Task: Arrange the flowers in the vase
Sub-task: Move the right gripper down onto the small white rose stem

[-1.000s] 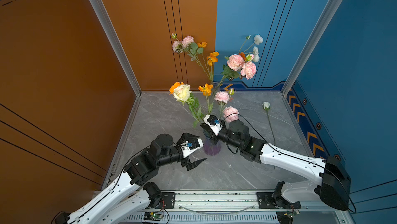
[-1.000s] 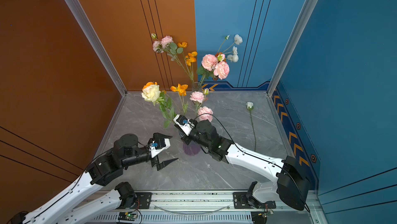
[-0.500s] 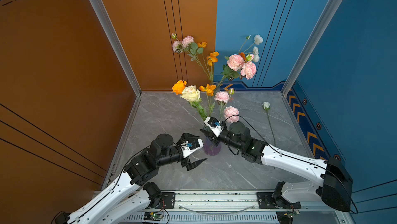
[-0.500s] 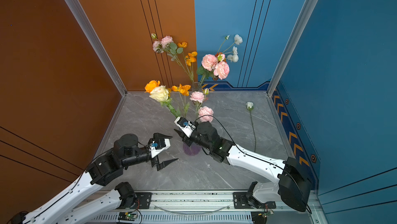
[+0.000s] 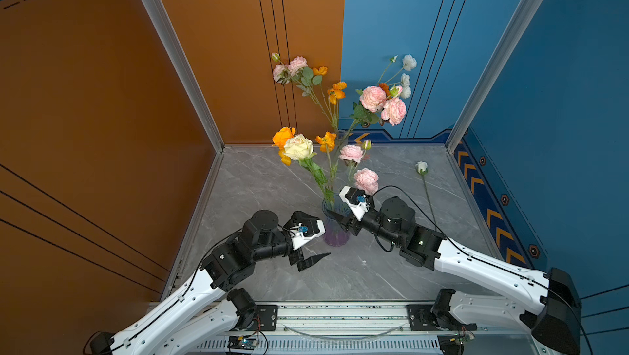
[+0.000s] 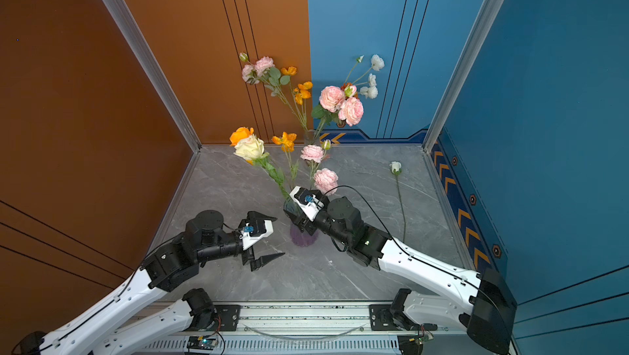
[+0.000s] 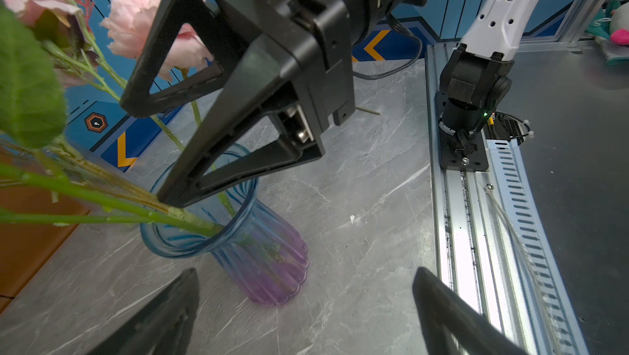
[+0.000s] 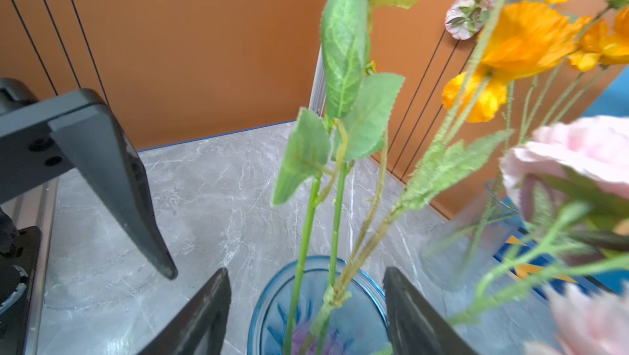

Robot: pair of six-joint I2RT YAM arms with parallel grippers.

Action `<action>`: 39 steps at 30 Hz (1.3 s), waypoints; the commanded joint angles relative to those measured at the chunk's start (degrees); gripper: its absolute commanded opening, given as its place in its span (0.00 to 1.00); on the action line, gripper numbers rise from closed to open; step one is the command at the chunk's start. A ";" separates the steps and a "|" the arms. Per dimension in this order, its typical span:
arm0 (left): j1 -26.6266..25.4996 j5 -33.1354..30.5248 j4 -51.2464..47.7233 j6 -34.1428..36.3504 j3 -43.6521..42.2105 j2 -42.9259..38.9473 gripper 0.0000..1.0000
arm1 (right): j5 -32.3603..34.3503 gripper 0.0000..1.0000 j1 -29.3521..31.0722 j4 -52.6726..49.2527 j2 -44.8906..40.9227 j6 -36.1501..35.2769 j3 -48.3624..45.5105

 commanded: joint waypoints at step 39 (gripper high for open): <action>-21.45 -10.78 13.71 5.57 9.89 26.60 0.98 | 4.56 0.34 -61.24 -34.96 40.92 19.20 20.31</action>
